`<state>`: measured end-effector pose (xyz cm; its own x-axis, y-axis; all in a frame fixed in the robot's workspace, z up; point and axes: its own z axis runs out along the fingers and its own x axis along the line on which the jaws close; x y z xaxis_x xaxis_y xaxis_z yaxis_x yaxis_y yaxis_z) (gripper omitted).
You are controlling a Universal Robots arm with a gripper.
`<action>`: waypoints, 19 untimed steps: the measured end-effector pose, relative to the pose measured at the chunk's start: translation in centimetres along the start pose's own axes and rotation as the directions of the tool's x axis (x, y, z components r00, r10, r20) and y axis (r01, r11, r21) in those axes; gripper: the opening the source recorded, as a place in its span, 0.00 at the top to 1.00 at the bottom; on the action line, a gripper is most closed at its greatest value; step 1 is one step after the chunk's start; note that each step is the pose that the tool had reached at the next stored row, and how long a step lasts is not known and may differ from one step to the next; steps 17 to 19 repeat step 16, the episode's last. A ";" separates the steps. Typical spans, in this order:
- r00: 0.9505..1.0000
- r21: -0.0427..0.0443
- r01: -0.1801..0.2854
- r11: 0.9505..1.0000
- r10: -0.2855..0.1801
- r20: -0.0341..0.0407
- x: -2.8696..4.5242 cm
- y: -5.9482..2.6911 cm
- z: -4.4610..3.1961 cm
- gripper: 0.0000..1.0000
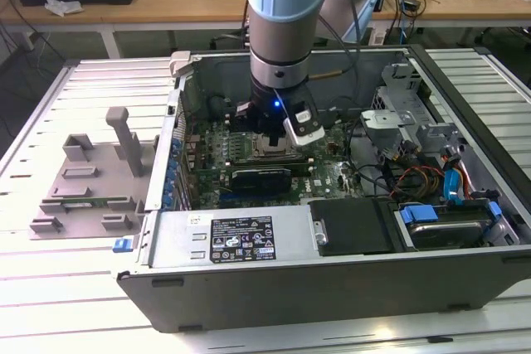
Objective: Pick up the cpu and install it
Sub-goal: 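Install the second cpu locking lever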
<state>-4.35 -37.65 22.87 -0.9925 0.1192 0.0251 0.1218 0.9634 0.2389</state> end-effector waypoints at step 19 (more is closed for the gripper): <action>1.000 0.077 0.001 0.997 -0.001 0.001 0.09 1.72 0.02 0.89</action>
